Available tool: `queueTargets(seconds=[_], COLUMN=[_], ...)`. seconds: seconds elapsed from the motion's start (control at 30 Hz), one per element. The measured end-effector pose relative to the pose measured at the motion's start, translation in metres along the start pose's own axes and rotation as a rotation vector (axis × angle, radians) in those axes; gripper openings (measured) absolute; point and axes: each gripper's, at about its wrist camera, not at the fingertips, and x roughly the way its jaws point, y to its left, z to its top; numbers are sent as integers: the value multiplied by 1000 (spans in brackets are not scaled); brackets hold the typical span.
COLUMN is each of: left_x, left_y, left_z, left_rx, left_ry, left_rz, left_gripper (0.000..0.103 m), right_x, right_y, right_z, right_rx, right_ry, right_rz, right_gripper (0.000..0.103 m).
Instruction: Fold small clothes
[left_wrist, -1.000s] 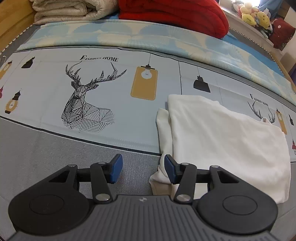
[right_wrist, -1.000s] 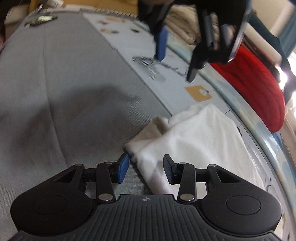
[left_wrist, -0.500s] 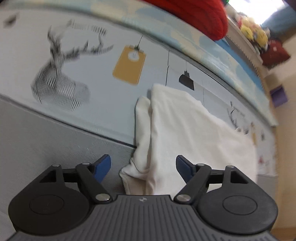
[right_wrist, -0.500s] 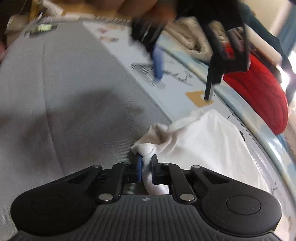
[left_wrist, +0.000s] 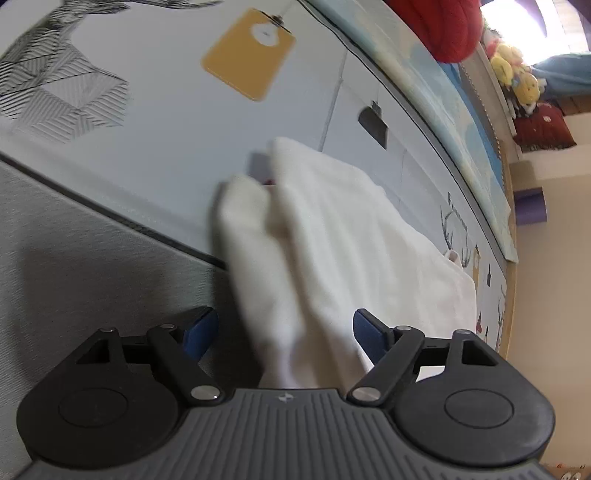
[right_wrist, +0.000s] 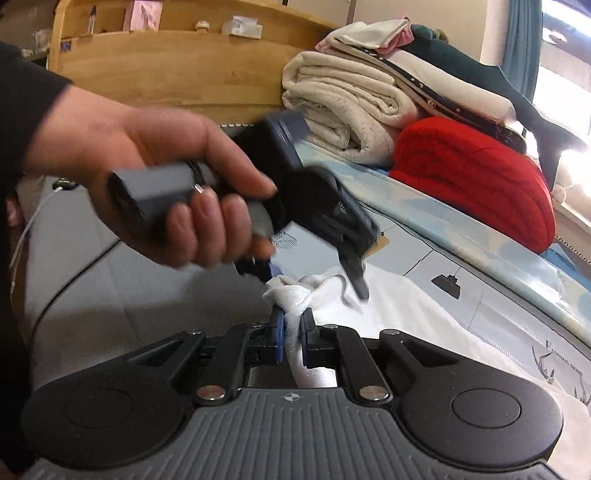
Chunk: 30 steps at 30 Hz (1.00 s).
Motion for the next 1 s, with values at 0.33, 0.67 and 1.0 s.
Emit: queueTargets(seconds=[0.33, 0.67, 1.0], left_x=[-8, -110, -101], left_y=[-23, -21, -82], left_z=[-1, -13, -32], left_rx=[106, 217, 266], left_ry=[-40, -157, -185], left_rz=[65, 173, 82], left_gripper=[19, 17, 16], right_x=[-5, 0, -48], right_y=[-2, 44, -5], right_z=[4, 47, 47], right_rx=[29, 104, 229], right_ry=[29, -53, 0], right_rz=[77, 225, 155], right_gripper=[9, 9, 8])
